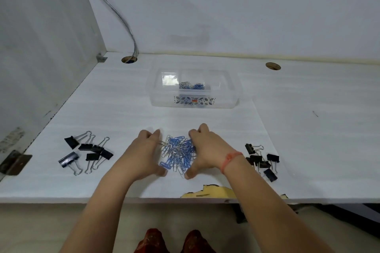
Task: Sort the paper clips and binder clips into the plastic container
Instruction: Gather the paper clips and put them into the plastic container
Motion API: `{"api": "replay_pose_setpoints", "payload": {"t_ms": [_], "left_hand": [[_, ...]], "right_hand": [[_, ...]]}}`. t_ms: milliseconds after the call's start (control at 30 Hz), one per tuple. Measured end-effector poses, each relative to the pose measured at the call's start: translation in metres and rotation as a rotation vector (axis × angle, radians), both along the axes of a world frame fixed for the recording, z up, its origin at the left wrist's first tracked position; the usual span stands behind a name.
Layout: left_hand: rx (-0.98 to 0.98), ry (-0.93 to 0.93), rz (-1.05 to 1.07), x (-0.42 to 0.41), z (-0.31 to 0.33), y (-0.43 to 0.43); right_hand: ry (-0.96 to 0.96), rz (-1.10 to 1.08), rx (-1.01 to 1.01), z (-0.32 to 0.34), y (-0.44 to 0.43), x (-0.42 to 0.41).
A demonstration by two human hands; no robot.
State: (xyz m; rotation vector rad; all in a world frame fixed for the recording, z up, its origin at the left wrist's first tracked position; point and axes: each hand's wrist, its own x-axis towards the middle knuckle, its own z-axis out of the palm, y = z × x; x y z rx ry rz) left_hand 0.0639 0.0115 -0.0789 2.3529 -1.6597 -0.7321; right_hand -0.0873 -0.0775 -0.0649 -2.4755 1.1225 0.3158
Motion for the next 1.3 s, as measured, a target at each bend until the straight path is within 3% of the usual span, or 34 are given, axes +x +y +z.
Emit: {"api": "replay_pose_setpoints", "payload": {"t_ms": [367,700,1100,1300], "left_hand": [[-0.055,-0.003,0.011,-0.005,0.002,-0.027],[-0.184,-0.005,0.106,-0.010,-0.006,-0.034],[-0.265,-0.093,0.194,-0.026,0.013,-0.049],[-0.177,-0.097,0.175,-0.039,0.022,-0.048]], "right_hand": [[-0.139,-0.026,0.023,-0.004,-0.002,0.021],[-0.294,-0.087,-0.125,-0.014,0.002,0.026],[-0.285,-0.107,-0.311,0.002,-0.002,0.028],[-0.248,-0.109,-0.289,0.012,0.000,0.021]]}}
